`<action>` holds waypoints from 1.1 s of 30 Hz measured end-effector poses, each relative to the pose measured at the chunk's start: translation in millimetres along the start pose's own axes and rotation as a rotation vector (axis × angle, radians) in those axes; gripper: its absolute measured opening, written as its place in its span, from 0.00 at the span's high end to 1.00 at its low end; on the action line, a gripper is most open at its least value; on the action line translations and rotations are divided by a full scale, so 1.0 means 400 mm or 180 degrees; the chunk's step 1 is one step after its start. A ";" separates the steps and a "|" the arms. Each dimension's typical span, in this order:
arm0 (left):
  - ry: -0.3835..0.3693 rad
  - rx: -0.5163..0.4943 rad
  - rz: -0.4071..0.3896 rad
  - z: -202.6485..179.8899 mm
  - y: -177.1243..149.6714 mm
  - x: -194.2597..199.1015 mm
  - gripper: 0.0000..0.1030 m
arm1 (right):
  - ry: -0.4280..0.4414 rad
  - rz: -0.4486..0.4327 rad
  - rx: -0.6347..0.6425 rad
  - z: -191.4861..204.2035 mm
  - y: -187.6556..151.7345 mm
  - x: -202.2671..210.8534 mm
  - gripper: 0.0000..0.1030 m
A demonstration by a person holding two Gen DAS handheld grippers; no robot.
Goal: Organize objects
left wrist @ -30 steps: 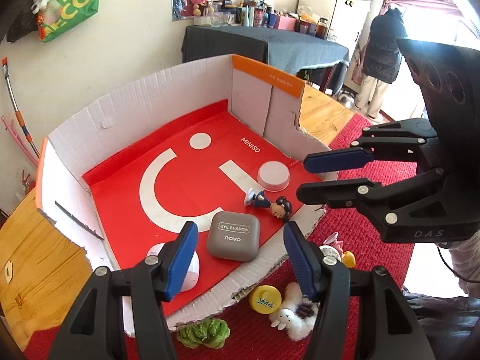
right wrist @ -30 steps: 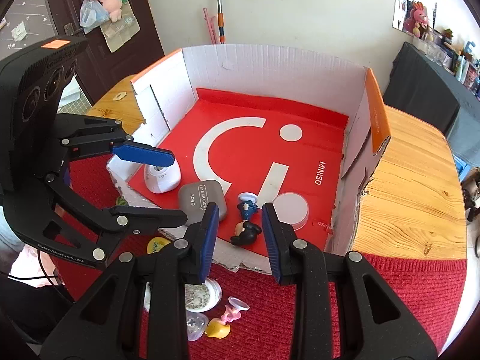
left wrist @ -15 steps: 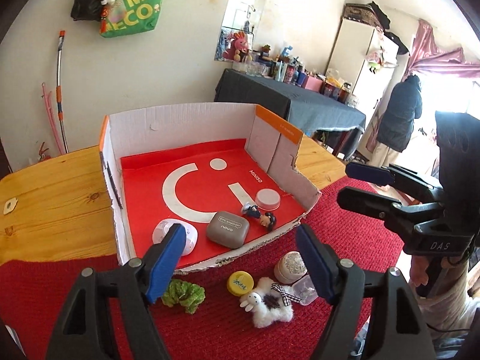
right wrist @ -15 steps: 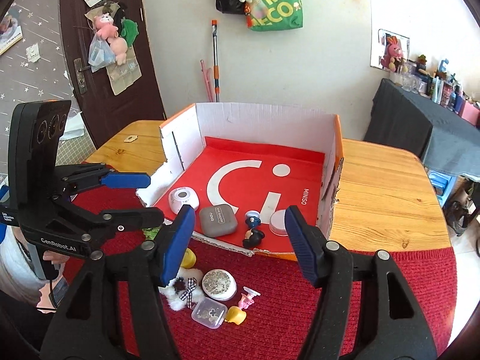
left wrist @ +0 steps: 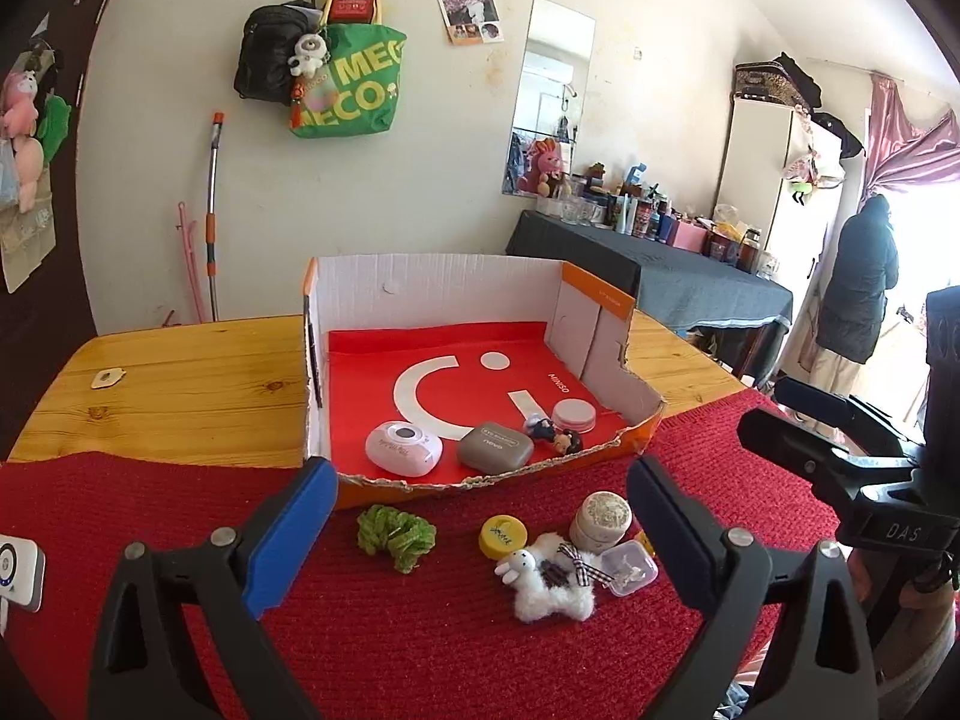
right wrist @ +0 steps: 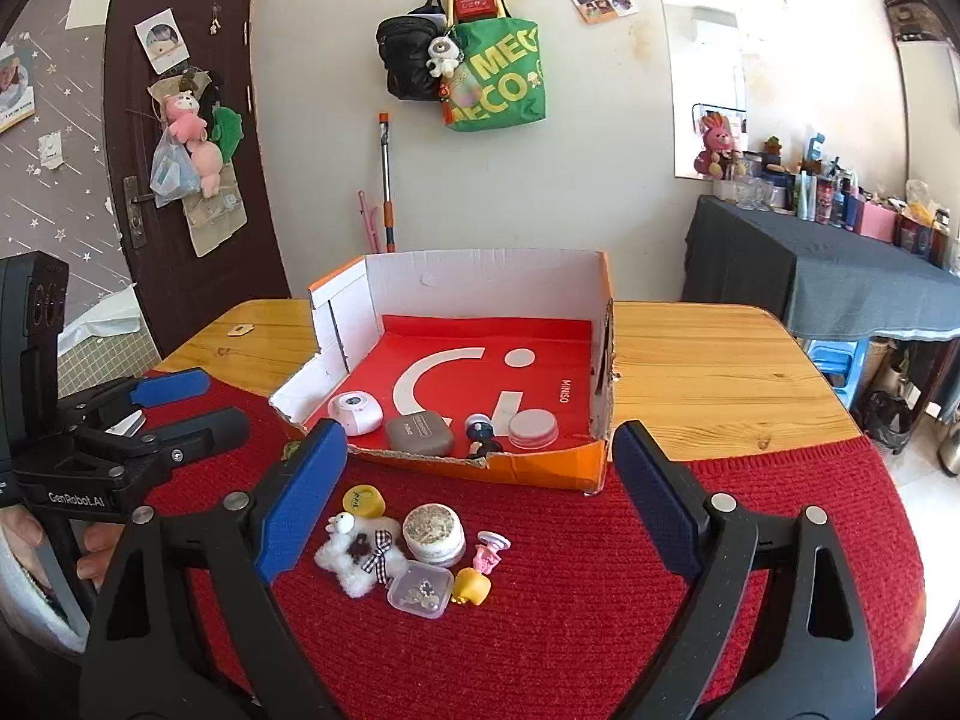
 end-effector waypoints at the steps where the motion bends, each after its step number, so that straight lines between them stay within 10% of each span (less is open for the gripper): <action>1: 0.0041 0.0025 -0.0017 0.001 -0.009 0.007 0.00 | -0.0026 -0.0017 -0.0016 -0.001 -0.010 0.003 0.08; 14: 0.0180 0.0125 0.0464 -0.003 -0.201 -0.031 0.00 | -0.0353 0.0355 -0.0068 -0.031 -0.215 -0.033 0.05; 33: -0.0017 0.0008 0.1012 -0.053 -0.259 -0.113 0.00 | -0.0474 0.0774 -0.0113 -0.078 -0.275 -0.085 0.05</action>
Point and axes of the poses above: each gripper's, at about its wrist camera, not at the fingertips, and x roughly against the way its jaws point, z to its left, y to its top, the point moved 8 cm from there along -x, roughly the way its jaws point, and after that the axes turned 12 degrees about -z, right-handed, at the moved point
